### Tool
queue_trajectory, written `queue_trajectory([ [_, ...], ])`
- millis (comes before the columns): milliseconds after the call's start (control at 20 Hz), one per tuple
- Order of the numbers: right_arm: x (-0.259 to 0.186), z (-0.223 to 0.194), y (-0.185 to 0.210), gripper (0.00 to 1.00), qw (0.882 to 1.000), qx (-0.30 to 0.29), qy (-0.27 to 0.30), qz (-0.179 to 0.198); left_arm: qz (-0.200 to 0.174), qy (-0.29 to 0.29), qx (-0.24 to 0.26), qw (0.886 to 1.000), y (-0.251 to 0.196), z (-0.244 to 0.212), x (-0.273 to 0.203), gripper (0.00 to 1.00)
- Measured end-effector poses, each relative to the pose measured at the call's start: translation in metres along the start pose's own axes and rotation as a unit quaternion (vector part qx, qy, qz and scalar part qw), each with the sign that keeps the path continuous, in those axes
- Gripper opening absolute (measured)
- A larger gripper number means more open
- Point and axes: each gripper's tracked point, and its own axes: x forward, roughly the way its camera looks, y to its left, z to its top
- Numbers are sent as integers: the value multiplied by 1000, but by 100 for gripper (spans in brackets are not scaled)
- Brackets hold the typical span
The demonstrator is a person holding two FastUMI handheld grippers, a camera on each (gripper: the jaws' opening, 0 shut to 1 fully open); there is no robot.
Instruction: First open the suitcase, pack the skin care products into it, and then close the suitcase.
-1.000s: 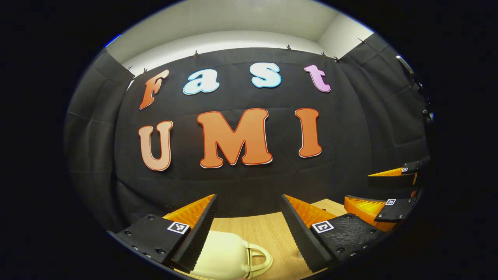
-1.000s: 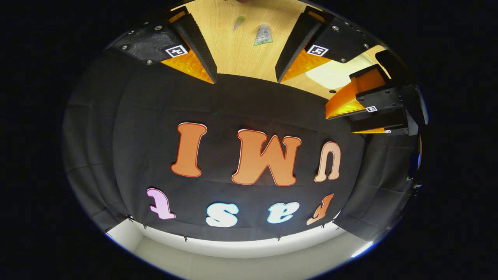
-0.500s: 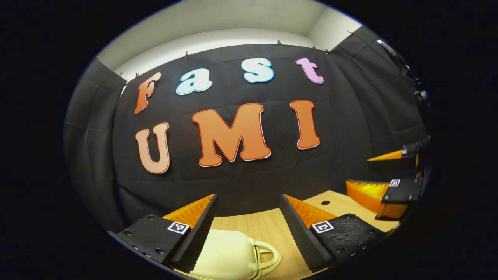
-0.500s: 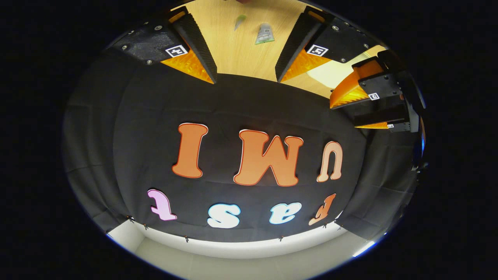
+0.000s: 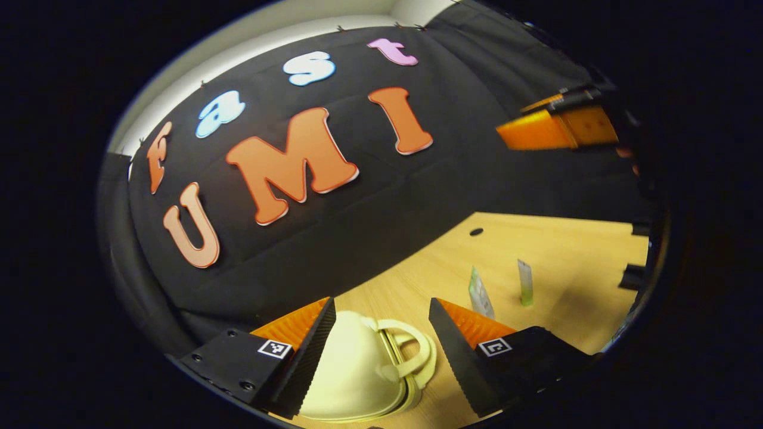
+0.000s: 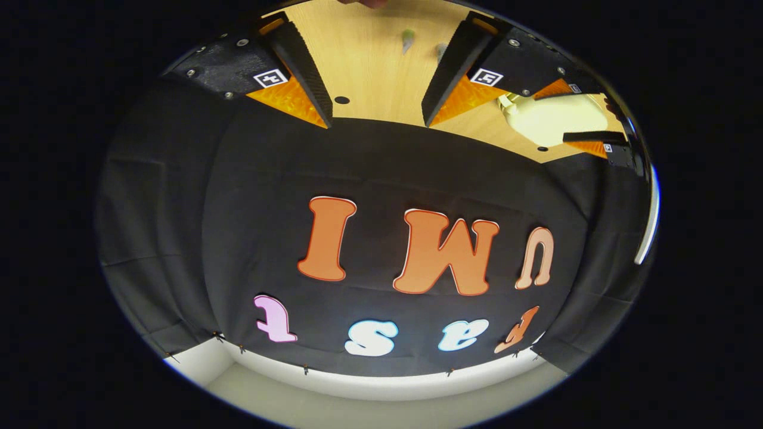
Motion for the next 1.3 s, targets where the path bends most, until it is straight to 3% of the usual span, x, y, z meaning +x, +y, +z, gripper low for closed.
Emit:
queue_trajectory([
  [350,2,-17,-19,95,1000,6,12,-11,-3,65,127,990,-18,-62,25,97],
  [700,4,-27,-33,95,1000,9,15,-9,-2,115,230,966,-27,-102,46,94],
  [750,4,-27,-37,95,1000,9,14,-8,1,122,242,962,-27,-107,48,87],
  [850,5,-29,-43,95,1000,9,14,-10,3,134,262,956,-28,-115,58,84],
  [950,3,-33,-50,95,1000,12,17,-11,0,144,278,950,-33,-120,65,65],
  [1000,1,-35,-51,95,1000,13,19,-11,5,144,289,947,-33,-118,69,71],
  [1150,-5,-42,-58,95,1000,2,24,-6,3,155,303,940,-36,-119,76,22],
  [1200,-7,-43,-62,95,1000,-4,25,-8,17,151,302,941,-33,-117,77,21],
  [1250,-8,-43,-65,95,1000,-6,24,-10,24,140,292,946,-30,-109,77,7],
  [1300,-9,-44,-67,95,1000,-4,26,-11,25,151,271,950,-27,-110,77,6],
])
